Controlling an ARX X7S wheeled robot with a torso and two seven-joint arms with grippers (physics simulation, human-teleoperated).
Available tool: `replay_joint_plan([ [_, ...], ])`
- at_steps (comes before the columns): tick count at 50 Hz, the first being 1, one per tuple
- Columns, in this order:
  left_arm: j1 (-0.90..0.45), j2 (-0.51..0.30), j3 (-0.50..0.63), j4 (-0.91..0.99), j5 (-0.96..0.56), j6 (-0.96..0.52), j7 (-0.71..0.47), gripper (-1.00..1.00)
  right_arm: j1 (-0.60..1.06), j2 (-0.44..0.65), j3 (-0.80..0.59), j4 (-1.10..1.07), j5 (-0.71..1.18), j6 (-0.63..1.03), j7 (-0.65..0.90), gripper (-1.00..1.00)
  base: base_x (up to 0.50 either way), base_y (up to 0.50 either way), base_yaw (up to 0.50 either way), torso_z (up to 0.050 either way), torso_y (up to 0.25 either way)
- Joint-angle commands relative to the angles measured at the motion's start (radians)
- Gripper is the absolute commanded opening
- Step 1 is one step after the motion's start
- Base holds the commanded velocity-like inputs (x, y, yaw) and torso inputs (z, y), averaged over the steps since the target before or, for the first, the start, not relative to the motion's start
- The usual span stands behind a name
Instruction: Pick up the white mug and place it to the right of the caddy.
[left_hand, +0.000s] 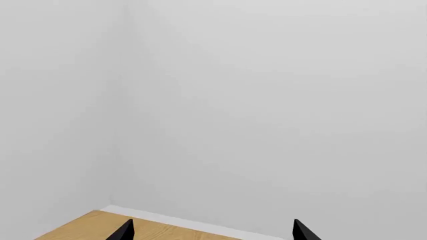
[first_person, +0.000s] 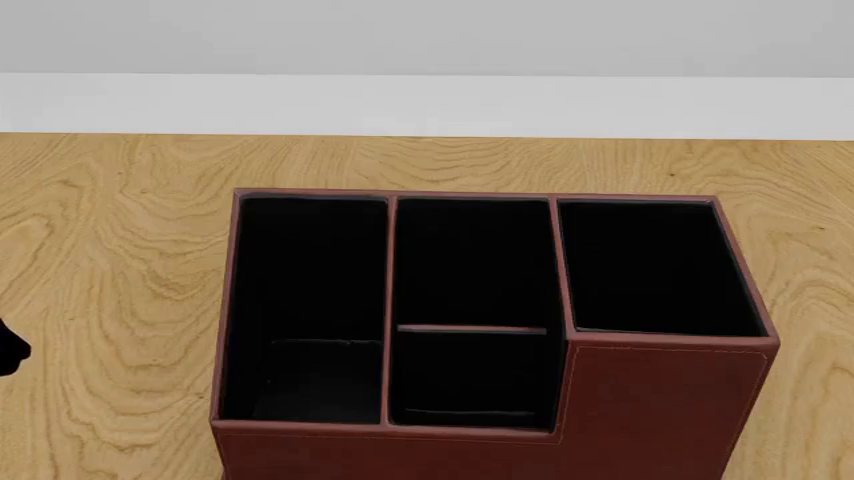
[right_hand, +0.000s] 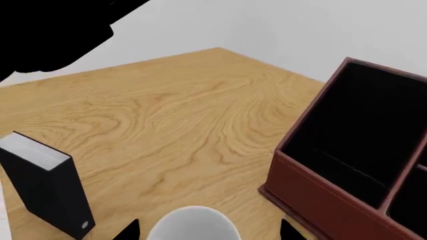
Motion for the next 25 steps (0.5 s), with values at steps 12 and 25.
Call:
replay_joint_plan([
  [12,0.004,-0.008,0.005,0.011,-0.010,-0.003,-0.005,1.00,-0.118,0.043,-0.027,0.072,-0.022,-0.160,0.012,1.00,0.00,0.00,0.00,0.000,0.000],
  [25,0.008,-0.012,0.004,0.018,-0.019,-0.006,-0.009,1.00,-0.125,0.042,-0.031,0.103,-0.014,-0.162,0.015,1.00,0.00,0.00,0.00,0.000,0.000],
])
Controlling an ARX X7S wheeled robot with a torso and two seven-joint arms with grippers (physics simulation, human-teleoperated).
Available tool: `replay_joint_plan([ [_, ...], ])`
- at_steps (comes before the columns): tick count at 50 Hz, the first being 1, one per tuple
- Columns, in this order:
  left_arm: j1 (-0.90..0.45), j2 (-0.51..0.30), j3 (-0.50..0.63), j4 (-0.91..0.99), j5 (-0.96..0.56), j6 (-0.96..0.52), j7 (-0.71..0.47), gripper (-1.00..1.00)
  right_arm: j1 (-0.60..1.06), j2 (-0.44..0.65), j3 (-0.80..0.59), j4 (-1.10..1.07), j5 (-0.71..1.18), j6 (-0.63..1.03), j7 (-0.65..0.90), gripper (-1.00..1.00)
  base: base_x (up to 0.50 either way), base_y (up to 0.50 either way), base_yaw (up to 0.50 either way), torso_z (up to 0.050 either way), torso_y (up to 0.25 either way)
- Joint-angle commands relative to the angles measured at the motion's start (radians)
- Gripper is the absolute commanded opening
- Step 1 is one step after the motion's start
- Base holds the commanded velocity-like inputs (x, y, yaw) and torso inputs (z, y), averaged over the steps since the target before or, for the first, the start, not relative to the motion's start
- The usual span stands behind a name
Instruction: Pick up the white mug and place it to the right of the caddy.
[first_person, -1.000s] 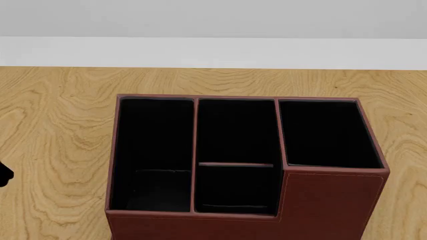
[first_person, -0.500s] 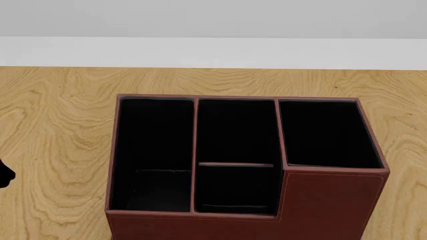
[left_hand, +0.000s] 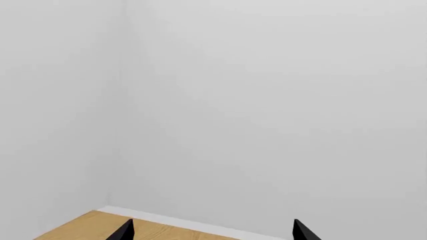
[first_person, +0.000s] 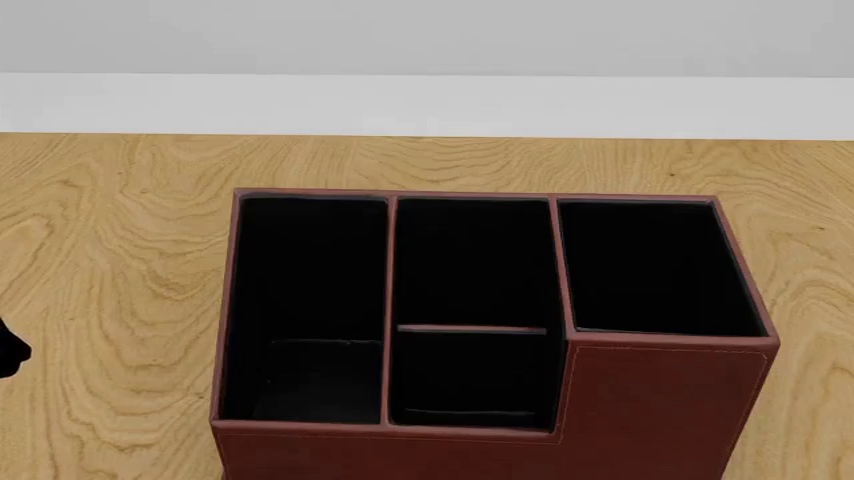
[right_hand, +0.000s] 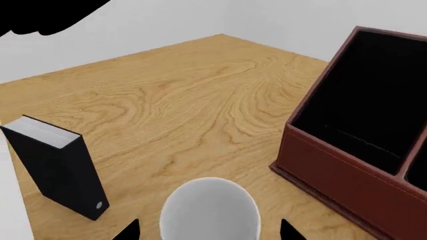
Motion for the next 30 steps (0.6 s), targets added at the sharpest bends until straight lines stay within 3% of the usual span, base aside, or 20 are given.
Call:
replay_joint_plan([
  [1,0.003,-0.004,0.000,0.005,-0.006,-0.002,-0.003,1.00,-0.021,0.007,-0.006,0.038,0.000,-0.028,0.002,1.00,0.00,0.00,0.00,0.000,0.000],
  [30,0.003,-0.009,0.014,-0.010,-0.005,0.012,-0.008,1.00,-0.040,0.017,-0.020,0.076,0.000,-0.040,0.017,1.00,0.00,0.00,0.00,0.000,0.000],
])
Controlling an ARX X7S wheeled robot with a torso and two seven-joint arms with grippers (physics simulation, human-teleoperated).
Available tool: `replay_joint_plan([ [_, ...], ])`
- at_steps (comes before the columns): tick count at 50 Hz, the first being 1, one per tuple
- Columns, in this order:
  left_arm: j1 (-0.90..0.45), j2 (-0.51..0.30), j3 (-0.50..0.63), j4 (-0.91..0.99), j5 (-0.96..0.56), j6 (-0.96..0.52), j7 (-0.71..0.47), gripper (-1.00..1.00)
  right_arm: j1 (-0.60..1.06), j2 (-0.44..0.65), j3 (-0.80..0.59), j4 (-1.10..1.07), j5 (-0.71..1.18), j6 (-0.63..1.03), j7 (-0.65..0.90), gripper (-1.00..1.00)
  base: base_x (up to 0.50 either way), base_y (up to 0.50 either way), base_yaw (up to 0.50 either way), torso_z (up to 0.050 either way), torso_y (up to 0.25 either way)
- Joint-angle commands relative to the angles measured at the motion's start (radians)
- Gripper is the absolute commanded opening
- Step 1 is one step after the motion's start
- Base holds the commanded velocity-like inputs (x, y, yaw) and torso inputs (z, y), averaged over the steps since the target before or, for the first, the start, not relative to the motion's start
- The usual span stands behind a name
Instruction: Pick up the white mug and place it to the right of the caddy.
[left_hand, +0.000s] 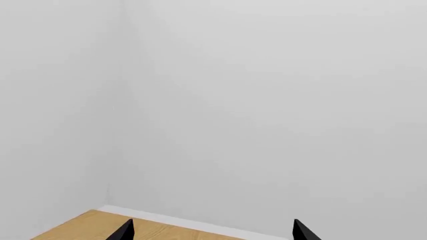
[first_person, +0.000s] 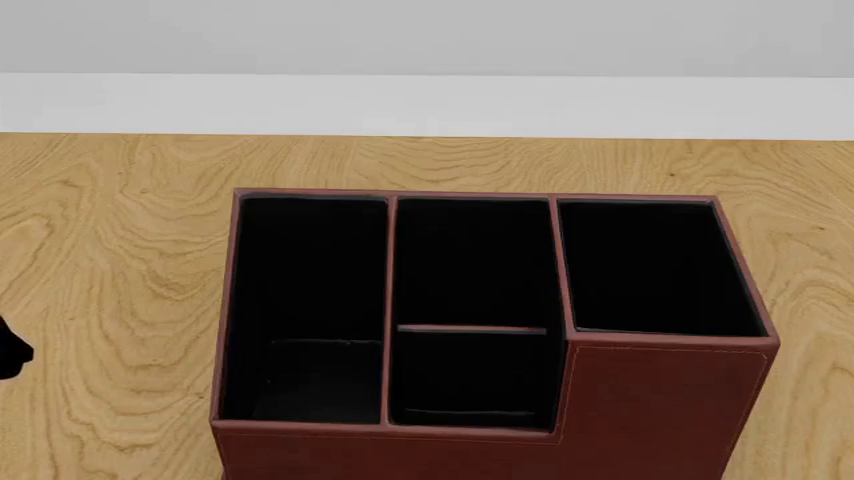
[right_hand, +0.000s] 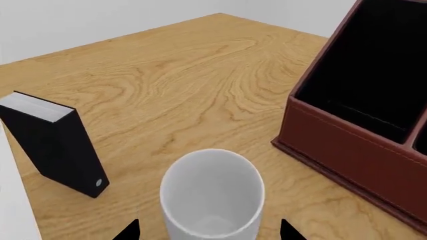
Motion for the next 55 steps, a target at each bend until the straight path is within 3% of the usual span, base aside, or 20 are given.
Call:
replay_joint_plan([
  [1,0.002,-0.002,0.007,-0.006,0.004,0.007,-0.002,1.00,-0.008,0.003,-0.003,0.020,0.004,-0.012,0.001,1.00,0.00,0.00,0.00,0.000,0.000],
  [55,0.004,-0.013,0.021,-0.013,-0.005,0.018,-0.014,1.00,-0.026,-0.018,-0.009,0.266,0.024,-0.186,-0.034,1.00,0.00,0.00,0.00,0.000,0.000],
])
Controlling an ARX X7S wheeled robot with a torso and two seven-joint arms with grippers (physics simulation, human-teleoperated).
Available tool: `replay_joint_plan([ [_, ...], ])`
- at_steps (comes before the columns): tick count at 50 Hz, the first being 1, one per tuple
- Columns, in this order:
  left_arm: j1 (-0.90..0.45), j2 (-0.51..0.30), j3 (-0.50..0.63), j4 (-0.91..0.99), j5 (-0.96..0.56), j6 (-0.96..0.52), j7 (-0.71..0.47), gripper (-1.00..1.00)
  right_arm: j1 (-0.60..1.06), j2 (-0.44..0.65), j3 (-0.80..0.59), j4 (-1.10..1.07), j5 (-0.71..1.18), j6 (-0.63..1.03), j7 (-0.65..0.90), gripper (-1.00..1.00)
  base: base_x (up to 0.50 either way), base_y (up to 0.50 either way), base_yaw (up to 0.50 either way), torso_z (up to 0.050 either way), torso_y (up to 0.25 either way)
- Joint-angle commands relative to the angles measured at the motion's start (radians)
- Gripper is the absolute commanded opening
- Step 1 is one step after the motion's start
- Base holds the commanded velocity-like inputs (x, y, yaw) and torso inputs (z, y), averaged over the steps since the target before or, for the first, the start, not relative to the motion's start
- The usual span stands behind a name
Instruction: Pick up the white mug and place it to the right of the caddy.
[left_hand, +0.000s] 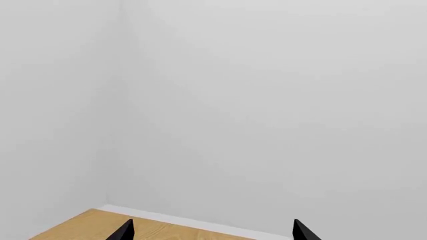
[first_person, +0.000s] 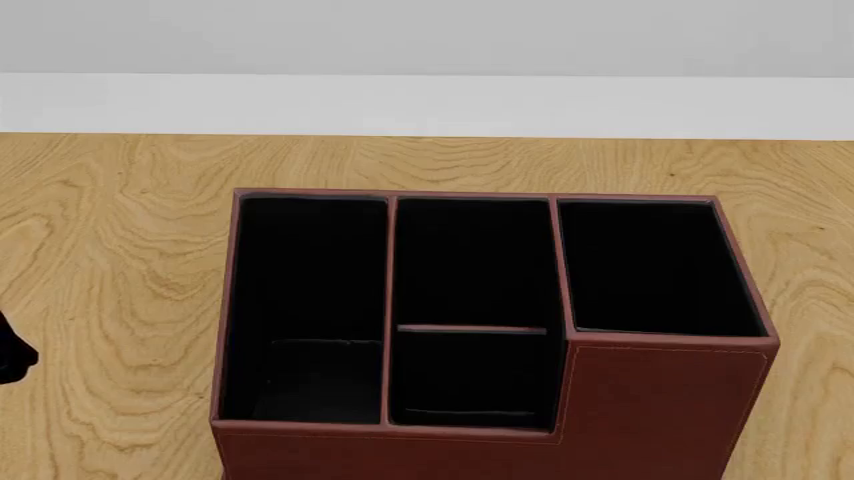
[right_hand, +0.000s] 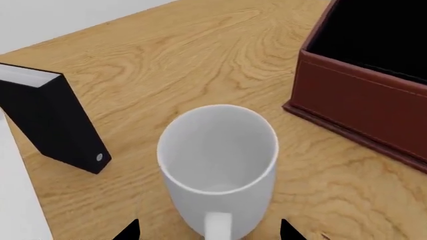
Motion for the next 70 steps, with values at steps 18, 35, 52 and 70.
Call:
replay_joint_plan([
  [18,-0.001,-0.006,0.002,-0.011,-0.008,0.007,-0.005,1.00,0.041,-0.030,-0.004,0.105,0.015,-0.012,-0.014,1.00,0.00,0.00,0.00,0.000,0.000],
  [35,0.000,-0.010,0.006,-0.015,-0.009,0.009,-0.009,1.00,0.069,-0.055,-0.016,0.141,0.028,0.011,-0.018,1.00,0.00,0.00,0.00,0.000,0.000],
  [52,0.000,-0.013,0.011,-0.015,-0.012,0.012,-0.012,1.00,0.080,-0.056,-0.015,0.270,0.029,-0.090,-0.065,1.00,0.00,0.00,0.00,0.000,0.000],
  [70,0.003,-0.017,0.013,-0.011,-0.017,0.014,-0.017,1.00,0.088,-0.065,-0.034,0.269,0.030,-0.074,-0.060,1.00,0.00,0.00,0.00,0.000,0.000],
])
